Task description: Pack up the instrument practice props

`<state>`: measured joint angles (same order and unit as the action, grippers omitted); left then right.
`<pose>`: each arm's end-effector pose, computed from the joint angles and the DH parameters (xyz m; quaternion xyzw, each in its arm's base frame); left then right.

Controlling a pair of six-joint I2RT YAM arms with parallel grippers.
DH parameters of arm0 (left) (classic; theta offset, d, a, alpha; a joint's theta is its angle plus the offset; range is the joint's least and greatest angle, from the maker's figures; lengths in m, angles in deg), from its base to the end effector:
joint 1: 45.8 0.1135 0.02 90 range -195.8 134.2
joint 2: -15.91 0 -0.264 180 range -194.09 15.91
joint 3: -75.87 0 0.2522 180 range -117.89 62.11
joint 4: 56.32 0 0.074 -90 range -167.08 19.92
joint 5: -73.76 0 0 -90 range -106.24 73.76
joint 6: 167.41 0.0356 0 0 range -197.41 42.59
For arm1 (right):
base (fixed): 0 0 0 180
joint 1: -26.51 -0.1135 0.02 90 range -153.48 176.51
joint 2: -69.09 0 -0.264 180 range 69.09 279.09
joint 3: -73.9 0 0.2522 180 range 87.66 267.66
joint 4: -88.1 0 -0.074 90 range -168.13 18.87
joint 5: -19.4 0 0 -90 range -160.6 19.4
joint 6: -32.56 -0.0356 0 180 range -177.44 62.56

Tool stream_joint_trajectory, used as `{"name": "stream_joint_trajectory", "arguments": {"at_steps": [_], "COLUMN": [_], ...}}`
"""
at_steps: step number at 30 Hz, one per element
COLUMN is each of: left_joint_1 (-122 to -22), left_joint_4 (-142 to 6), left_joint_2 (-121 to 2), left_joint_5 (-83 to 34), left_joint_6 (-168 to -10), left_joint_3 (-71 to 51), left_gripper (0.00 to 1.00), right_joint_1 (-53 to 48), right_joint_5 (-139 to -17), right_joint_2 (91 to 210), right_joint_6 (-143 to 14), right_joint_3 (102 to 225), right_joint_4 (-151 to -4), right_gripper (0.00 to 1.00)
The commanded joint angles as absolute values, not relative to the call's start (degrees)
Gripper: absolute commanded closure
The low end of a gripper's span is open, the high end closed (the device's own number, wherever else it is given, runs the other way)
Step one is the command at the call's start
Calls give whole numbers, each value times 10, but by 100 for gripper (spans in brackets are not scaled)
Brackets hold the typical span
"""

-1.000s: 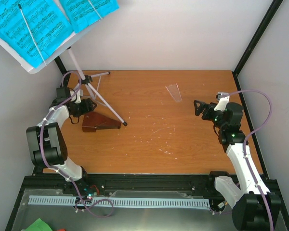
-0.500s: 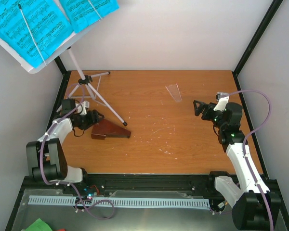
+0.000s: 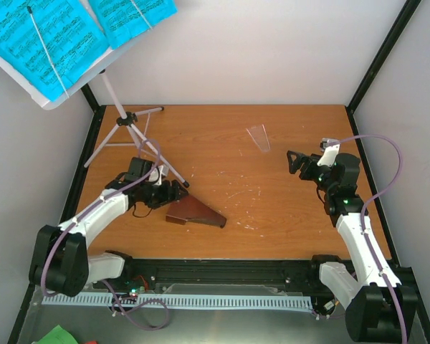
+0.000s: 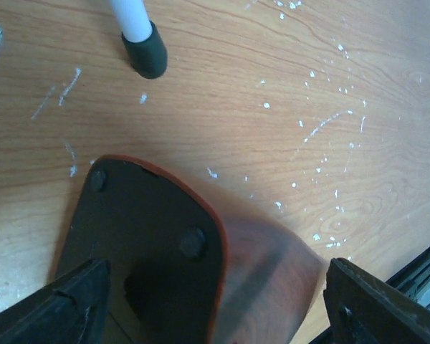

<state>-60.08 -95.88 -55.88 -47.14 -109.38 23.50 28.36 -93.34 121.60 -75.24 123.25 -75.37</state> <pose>0.2176 -0.0743 0.1908 -0.0724 0.9287 -0.3373 0.1362 0.2121 0.0069 0.2731 0.0249 0.8092 0.2379 0.5367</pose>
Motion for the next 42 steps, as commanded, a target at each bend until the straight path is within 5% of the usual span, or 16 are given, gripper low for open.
{"name": "stream_joint_trajectory", "arguments": {"at_steps": [1, 5, 10, 15, 20, 42], "left_joint_1": [-617, -621, -685, -813, -833, -921], "left_joint_4": [-1009, -1052, -1066, -1088, -1067, -1046], "left_joint_2": [-520, -516, -589, -679, -741, -793], "left_joint_5": [-393, -340, -429, -373, -414, -369], "left_joint_6": [-1104, -1036, -878, -744, -666, -608], "left_joint_3": [187, 111, 29, -33, -55, -9], "left_gripper": [14, 1, 2, 2, 6, 8], "right_joint_1": [285, 285, 285, 285, 285, 285], "right_joint_5": [-934, -935, -939, -936, -932, -906], "right_joint_2": [1210, 1208, 1206, 1195, 1175, 1137], "right_joint_6": [-749, -749, -748, -742, -737, -739], "right_joint_3": [1230, 1229, 1229, 1229, 1226, 1209], "right_joint_4": [-763, -762, -763, -752, -749, -756], "right_gripper": [0, 0, 0, 0, 0, 0]}}
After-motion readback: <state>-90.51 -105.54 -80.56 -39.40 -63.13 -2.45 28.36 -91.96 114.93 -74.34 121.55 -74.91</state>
